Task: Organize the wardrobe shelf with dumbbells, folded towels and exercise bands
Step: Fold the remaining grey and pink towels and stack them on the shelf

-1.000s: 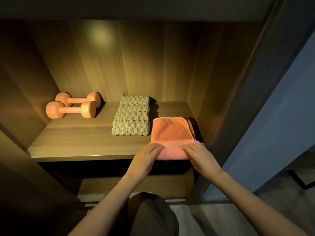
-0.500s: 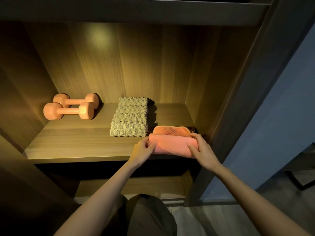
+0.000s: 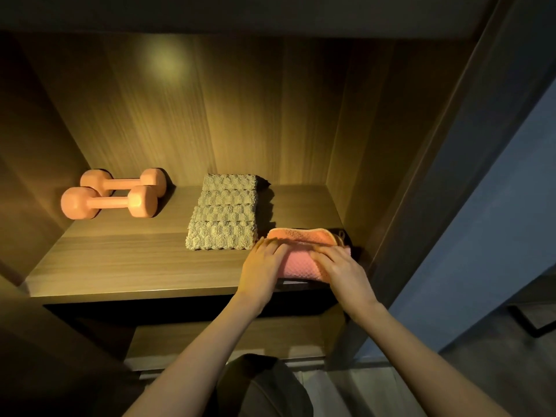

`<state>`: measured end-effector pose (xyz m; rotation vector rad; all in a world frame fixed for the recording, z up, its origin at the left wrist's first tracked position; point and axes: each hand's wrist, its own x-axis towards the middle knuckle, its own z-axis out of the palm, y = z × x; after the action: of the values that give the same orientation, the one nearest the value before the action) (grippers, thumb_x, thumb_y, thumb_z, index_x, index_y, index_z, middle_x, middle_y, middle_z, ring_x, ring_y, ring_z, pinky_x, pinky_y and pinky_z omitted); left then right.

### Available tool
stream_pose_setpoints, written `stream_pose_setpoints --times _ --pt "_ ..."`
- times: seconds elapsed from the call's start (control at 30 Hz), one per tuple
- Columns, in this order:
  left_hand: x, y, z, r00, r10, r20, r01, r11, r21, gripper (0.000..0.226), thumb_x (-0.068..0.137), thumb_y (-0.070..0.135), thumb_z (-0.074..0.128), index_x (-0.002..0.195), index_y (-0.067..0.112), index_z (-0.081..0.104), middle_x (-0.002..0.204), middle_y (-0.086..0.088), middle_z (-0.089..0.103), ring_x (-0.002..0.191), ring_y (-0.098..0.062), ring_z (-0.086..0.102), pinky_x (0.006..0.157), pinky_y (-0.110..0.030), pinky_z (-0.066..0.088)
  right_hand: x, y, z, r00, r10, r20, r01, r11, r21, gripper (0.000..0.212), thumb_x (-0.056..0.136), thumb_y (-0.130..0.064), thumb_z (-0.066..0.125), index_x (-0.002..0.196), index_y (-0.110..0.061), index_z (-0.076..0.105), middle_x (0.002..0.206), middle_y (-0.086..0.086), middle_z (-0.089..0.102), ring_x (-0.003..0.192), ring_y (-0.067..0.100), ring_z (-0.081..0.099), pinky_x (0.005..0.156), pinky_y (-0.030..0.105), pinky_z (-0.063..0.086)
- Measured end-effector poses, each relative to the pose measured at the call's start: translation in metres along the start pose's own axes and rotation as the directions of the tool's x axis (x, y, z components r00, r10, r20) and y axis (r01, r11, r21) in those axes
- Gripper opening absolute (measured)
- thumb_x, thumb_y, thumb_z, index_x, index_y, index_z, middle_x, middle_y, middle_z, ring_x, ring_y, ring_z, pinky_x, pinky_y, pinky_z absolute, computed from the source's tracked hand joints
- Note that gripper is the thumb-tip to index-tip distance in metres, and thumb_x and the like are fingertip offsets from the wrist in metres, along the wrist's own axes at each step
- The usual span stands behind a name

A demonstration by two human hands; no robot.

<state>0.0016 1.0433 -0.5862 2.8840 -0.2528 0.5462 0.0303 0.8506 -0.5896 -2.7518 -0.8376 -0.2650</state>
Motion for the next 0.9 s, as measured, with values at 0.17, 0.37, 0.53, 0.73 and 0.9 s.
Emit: stream_pose_setpoints --times 0.17,0.37,0.53,0.73,0.9 --pt "-0.004 -0.01 0.003 0.991 -0.023 0.13 0.046 0.983 -0.178 0.051 0.095 0.035 0.045 0.144 0.022 0.036 0.149 -0.002 0.038 0.138 -0.019 0.029 0.114 -0.029 0.023 -0.001 0.012 0.003 0.993 -0.021 0.117 0.021 1.0 -0.005 0.065 0.091 -0.035 0.048 0.15 -0.026 0.024 0.154 -0.003 0.03 0.144 0.016 0.022 0.119 0.04 0.023" --pt "-0.012 -0.009 -0.001 0.993 0.049 0.107 -0.035 0.99 -0.137 0.06 0.085 0.029 0.06 0.14 0.019 0.038 0.139 -0.001 0.045 0.129 -0.018 0.038 0.107 -0.026 0.032 0.002 0.019 -0.006 0.987 -0.137 0.089 0.134 0.99 0.045 0.066 0.084 -0.016 0.065 0.144 -0.024 0.038 0.145 -0.001 0.044 0.135 0.02 0.039 0.112 0.035 0.031" --pt "-0.027 -0.013 -0.011 0.987 0.064 0.144 -0.027 0.97 -0.242 0.057 0.082 0.034 0.06 0.135 0.02 0.045 0.131 -0.001 0.054 0.119 -0.016 0.046 0.1 -0.025 0.035 -0.008 0.022 -0.019 0.976 -0.171 0.138 0.147 0.974 0.171 0.059 0.086 -0.021 0.058 0.139 -0.032 0.034 0.128 -0.004 0.055 0.116 0.012 0.053 0.092 0.022 0.042" --pt "-0.026 -0.02 -0.027 0.963 -0.153 0.22 0.259 0.74 -0.62 0.037 0.081 0.03 0.072 0.116 0.029 0.06 0.107 0.013 0.063 0.098 -0.006 0.057 0.079 -0.018 0.044 -0.006 0.026 -0.036 0.978 -0.062 0.197 -0.051 0.851 0.523 0.036 0.089 -0.033 0.063 0.12 -0.038 0.044 0.114 -0.014 0.057 0.104 0.001 0.056 0.082 0.021 0.049" --pt "-0.011 -0.012 -0.015 0.84 -0.42 0.343 0.533 0.519 -0.668 0.057 0.085 0.047 0.064 0.13 0.016 0.049 0.125 0.004 0.054 0.105 -0.008 0.049 0.084 -0.018 0.04 0.002 0.019 -0.022 0.971 0.228 0.07 -0.214 0.703 0.678 0.032 0.092 -0.03 0.06 0.122 -0.024 0.051 0.119 -0.007 0.055 0.11 0.007 0.052 0.088 0.024 0.044"
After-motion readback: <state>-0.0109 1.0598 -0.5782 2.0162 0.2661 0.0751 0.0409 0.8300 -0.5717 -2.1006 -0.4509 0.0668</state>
